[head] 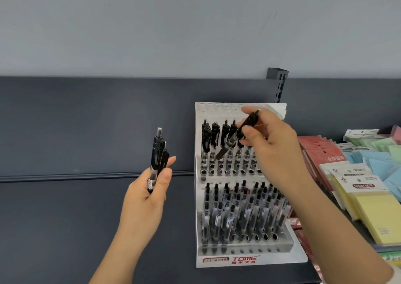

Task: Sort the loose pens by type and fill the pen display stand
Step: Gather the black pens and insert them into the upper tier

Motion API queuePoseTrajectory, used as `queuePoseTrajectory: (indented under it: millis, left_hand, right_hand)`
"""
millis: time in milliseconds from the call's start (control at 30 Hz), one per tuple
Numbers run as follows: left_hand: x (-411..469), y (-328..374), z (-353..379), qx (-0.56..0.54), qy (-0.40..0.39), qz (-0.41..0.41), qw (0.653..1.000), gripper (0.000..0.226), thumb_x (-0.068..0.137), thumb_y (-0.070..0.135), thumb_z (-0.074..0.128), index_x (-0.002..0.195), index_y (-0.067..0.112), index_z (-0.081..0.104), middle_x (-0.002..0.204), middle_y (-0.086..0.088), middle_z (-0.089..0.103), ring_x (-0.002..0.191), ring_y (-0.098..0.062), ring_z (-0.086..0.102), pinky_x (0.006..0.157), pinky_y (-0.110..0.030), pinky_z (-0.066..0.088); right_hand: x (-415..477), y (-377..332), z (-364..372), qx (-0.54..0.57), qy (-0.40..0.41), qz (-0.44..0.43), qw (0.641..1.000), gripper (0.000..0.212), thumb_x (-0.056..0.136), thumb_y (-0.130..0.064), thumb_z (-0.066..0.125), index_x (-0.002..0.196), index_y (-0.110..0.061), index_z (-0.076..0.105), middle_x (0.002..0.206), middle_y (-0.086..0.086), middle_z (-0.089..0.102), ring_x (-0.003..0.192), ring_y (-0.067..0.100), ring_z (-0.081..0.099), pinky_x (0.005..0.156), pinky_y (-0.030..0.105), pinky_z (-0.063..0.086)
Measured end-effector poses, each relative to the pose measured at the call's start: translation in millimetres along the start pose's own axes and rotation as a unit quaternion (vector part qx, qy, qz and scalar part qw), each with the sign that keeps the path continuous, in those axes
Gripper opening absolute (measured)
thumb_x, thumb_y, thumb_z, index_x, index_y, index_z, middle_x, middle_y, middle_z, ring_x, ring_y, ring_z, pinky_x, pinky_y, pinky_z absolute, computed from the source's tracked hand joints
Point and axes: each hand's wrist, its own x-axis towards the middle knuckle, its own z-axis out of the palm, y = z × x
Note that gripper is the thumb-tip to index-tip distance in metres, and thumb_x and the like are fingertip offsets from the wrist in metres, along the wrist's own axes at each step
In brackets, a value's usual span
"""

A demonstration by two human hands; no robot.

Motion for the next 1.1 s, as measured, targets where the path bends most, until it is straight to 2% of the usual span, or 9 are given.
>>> queuePoseTrajectory:
  millis: [100,200,367,433,500,667,833,933,1100]
  left_hand:
    - [-1,0,-1,0.011,-0.003,-0.002,1.0,0.03,0.077,0.057,0.04,0.101,0.06,0.058,0.055,0.001,0.03,0.052,-0.012,0.03,0.054,-0.028,0.028]
    - [-2,-2,-1,0.018,0.001,-0.008,1.0,0.036,0.073,0.063,0.038,0.087,0.035,0.057,0.051,0.006,0.033,0.05,-0.007,0.031,0.053,-0.026,0.029]
    - [-2,-7,0,0.0,-0.003,-0.047,0.999,0.027,0.081,0.055,0.04,0.086,0.03,0.049,0.054,0.011,0.045,0.053,-0.003,0.042,0.06,-0.027,0.035]
    - [-2,-7,1,-0.012,-0.019,-0.057,0.998,0.01,0.092,0.039,0.043,0.09,0.039,0.053,0.06,0.008,0.048,0.056,-0.002,0.046,0.064,-0.024,0.037]
    - [-3,-7,1,-0.018,-0.038,-0.055,0.998,0.02,0.095,0.027,0.043,0.095,0.044,0.055,0.065,0.005,0.047,0.059,-0.003,0.047,0.066,-0.021,0.037]
    - [-3,-8,4,-0.033,-0.034,-0.05,0.998,0.012,0.089,0.036,0.049,0.082,0.039,0.058,0.072,0.001,0.053,0.061,-0.002,0.052,0.073,-0.025,0.04]
    - [-2,-3,7,-0.075,-0.027,-0.044,0.996,0.018,0.087,0.026,0.056,0.097,0.038,0.066,0.075,0.003,0.059,0.064,0.001,0.059,0.073,-0.018,0.043]
    - [-2,4,10,-0.065,-0.053,0.002,0.997,0.022,0.087,0.017,0.057,0.098,0.034,0.066,0.079,0.01,0.062,0.069,0.002,0.061,0.065,-0.009,0.046]
    - [-3,18,18,-0.056,-0.105,0.053,0.991,0.022,0.076,0.034,0.052,0.094,0.04,0.065,0.076,0.017,0.062,0.071,-0.002,0.063,0.065,-0.008,0.046]
  right_hand:
    - [-1,3,7,-0.045,-0.015,-0.019,0.999,0.036,0.095,-0.011,0.049,0.129,-0.023,0.05,0.102,-0.005,0.055,0.093,0.018,0.061,0.091,0.038,0.05]
    - [2,3,13,-0.079,-0.022,-0.029,0.996,0.04,0.094,-0.013,0.05,0.133,-0.021,0.047,0.098,-0.008,0.049,0.095,0.017,0.059,0.092,0.036,0.049]
    - [5,2,21,-0.095,-0.006,-0.002,0.995,0.03,0.087,-0.017,0.063,0.116,-0.018,0.056,0.082,-0.02,0.052,0.078,-0.003,0.056,0.07,0.004,0.042]
    - [4,6,27,-0.108,-0.014,0.011,0.994,0.018,0.086,-0.022,0.065,0.103,-0.017,0.06,0.081,-0.018,0.056,0.078,-0.005,0.055,0.069,0.006,0.043]
    - [3,10,33,-0.121,-0.023,0.023,0.992,0.013,0.086,-0.026,0.064,0.096,-0.018,0.062,0.081,-0.013,0.061,0.078,-0.002,0.058,0.073,0.011,0.045]
    - [2,14,36,-0.127,-0.022,0.03,0.991,0.01,0.087,-0.029,0.063,0.09,-0.02,0.063,0.078,-0.012,0.063,0.076,0.001,0.059,0.075,0.019,0.048]
    - [-6,6,28,-0.104,0.007,0.01,0.995,0.014,0.081,-0.034,0.068,0.079,-0.023,0.06,0.07,-0.012,0.057,0.063,0.0,0.051,0.06,0.011,0.042]
    - [-13,-4,23,-0.047,-0.063,-0.004,0.997,0.01,0.078,-0.037,0.069,0.078,-0.028,0.065,0.069,-0.013,0.06,0.065,-0.003,0.052,0.062,0.01,0.043]
    - [-21,-10,22,0.04,-0.192,-0.008,0.98,0.019,0.083,-0.024,0.066,0.08,-0.041,0.059,0.077,-0.022,0.064,0.072,0.002,0.06,0.067,0.019,0.052]
